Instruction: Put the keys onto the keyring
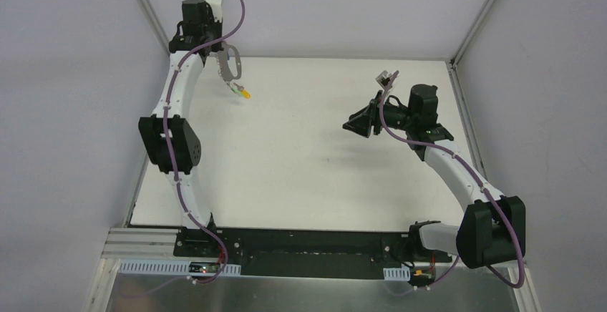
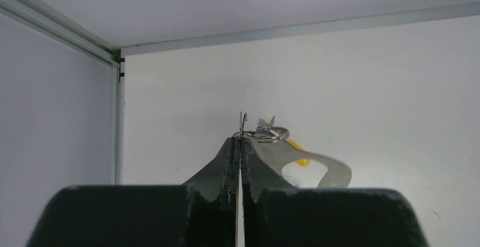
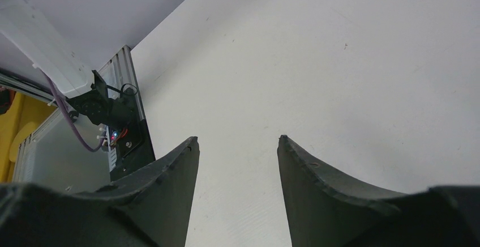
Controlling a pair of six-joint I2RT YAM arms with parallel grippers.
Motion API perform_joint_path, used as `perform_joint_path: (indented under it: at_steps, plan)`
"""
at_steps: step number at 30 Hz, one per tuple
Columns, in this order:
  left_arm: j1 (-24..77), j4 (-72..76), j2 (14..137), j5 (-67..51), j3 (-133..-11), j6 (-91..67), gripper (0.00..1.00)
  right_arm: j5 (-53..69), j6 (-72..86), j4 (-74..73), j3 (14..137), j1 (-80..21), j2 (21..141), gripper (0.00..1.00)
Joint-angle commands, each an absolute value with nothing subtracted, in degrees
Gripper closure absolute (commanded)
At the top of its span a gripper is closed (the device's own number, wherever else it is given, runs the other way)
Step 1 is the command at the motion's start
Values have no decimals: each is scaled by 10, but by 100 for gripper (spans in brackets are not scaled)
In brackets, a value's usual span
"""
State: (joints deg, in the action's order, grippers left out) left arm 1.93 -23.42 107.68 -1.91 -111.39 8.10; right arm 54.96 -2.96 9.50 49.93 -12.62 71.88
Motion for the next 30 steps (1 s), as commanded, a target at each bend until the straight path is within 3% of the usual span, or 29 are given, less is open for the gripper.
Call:
perform_joint_path:
  at_steps: [1,9,23,30]
  plan:
    - [15,-280,1200,47,-1258,142,100,564,-27,117,499,-123,717,44]
    - [18,-294,1324,119,-1345,239,100,559,-38,113,497,-122,722,44]
    - [89,-358,1307,101,-1186,410,100,561,-42,108,498,-122,730,43]
    - [105,-396,1323,108,-1181,428,100,562,-40,108,498,-122,723,43]
